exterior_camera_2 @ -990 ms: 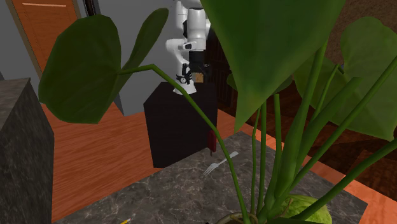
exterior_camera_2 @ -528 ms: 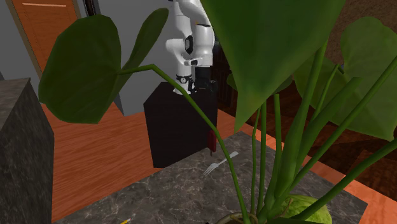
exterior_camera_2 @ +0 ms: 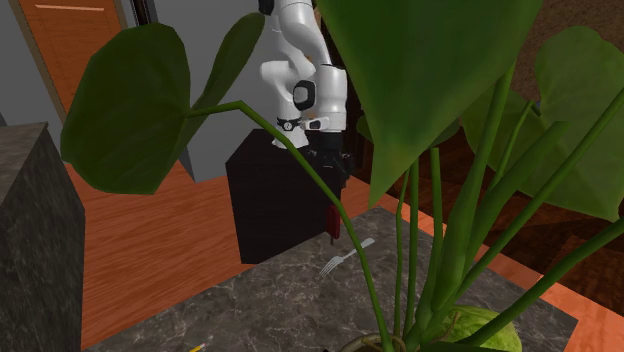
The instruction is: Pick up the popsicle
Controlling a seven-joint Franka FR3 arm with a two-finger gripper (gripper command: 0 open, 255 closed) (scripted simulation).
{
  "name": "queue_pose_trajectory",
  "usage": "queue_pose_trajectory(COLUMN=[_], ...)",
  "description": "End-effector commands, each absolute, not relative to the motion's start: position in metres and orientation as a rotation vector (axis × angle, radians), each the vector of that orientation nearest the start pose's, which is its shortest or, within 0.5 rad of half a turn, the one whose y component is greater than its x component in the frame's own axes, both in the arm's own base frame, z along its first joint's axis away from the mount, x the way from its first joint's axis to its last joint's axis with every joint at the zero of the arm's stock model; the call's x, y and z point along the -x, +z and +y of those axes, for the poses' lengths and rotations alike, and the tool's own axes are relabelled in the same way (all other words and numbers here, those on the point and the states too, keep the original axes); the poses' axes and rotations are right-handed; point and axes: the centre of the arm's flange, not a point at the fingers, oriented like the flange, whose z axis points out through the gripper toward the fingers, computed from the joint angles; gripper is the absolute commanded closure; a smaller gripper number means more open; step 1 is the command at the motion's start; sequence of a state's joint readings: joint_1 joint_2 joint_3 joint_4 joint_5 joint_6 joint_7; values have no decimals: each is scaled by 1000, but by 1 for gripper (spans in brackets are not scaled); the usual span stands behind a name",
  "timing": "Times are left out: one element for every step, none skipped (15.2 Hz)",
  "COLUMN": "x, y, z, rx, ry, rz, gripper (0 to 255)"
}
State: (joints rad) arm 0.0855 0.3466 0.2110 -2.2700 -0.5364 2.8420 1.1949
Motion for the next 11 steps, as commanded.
queue_pose_trajectory(x=[-540,-549,-556,-556,-556,-556,-556,-556,-556,-556,-556], y=[209,201,195,189,184,179,173,168,163,158,155], z=[197,201,204,204,204,204,204,204,204,204,204], rx=[2973,2965,2959,2959,2959,2959,2959,2959,2959,2959,2959], ry=[-459,-474,-486,-486,-486,-486,-486,-486,-486,-486,-486], rz=[680,697,710,710,710,710,710,710,710,710,710], gripper=[0,0,0,0,0,0,0,0,0,0,0])
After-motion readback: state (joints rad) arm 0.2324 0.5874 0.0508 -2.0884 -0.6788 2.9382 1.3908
